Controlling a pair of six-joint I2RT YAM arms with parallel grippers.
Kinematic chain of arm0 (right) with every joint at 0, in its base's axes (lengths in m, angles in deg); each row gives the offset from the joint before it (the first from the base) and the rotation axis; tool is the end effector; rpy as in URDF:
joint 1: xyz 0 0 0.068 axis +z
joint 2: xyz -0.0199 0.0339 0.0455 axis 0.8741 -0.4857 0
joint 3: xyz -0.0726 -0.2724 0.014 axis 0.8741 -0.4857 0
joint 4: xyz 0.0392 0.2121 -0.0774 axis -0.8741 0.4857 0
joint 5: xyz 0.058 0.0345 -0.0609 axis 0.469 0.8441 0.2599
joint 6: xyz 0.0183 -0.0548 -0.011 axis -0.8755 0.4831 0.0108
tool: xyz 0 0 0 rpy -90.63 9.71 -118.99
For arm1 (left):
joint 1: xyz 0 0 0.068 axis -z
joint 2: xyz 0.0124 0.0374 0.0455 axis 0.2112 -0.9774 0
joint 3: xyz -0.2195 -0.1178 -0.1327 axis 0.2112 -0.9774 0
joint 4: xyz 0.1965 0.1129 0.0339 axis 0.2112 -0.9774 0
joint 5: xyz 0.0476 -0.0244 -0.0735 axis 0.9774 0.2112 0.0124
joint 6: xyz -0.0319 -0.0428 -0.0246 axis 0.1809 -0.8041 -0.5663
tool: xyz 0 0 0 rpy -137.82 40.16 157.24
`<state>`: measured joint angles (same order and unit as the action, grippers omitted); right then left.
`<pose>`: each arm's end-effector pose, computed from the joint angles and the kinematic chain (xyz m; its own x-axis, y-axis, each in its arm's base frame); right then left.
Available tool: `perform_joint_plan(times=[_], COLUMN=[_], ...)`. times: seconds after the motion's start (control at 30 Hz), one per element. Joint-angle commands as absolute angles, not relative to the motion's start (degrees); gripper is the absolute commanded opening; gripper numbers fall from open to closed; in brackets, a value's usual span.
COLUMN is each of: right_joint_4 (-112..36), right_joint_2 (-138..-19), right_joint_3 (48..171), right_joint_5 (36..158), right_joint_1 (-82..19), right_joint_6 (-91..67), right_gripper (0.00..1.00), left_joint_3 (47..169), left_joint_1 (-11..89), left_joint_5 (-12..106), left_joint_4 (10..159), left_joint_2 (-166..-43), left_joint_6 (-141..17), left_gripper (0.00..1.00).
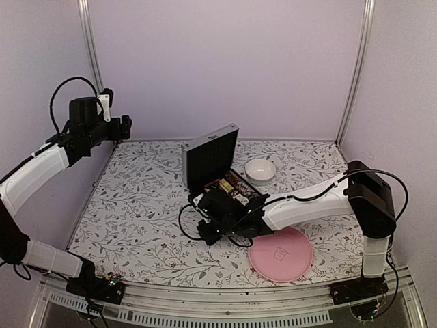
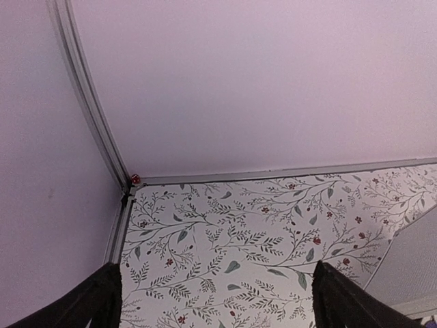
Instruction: Pack up texas hold em set
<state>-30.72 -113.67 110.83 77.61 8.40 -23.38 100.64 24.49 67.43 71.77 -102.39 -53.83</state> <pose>0.1571 0.3914 0.1861 -0.5138 -0.5042 -0.6941 -0.7447 0.6638 0.0691 0.2635 -0.0484 0.3649 -0.3230 0.0145 -0.9463 -0.0003 0.9999 0.0154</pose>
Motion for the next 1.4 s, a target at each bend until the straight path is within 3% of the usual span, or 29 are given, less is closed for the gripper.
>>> perform_joint_plan(times=[0.0,0.57,1.07,1.37], right_joint_4=[-32.5,-35.8,-29.3,-25.6], right_joint_2=[-106.0,-94.7,-110.4,-117.6], right_joint_3=[107.2,93.2,113.4,118.6], right_joint_5=[75.5,82.3,83.8,82.2], right_joint_1=[5.6,-6.2,-6.1,-6.1], right_joint_6=[-25.0,-26.5,-24.0,-25.0], right_gripper=[0.04,0.04,0.04,0.05], left_joint_3=[100.0,101.2,102.2,102.4], left_joint_1=[24.8,24.8,24.8,24.8], left_joint_5=[68.6,70.1,67.4,65.7], left_joint_4=[73.2,71.7,70.6,70.6], left_joint_2=[-103.2,-104.3,-103.8,-103.3], left_joint_6=[-53.5,-53.0,-54.5,-55.2], left_gripper=[0.97,0.97,0.97,0.97])
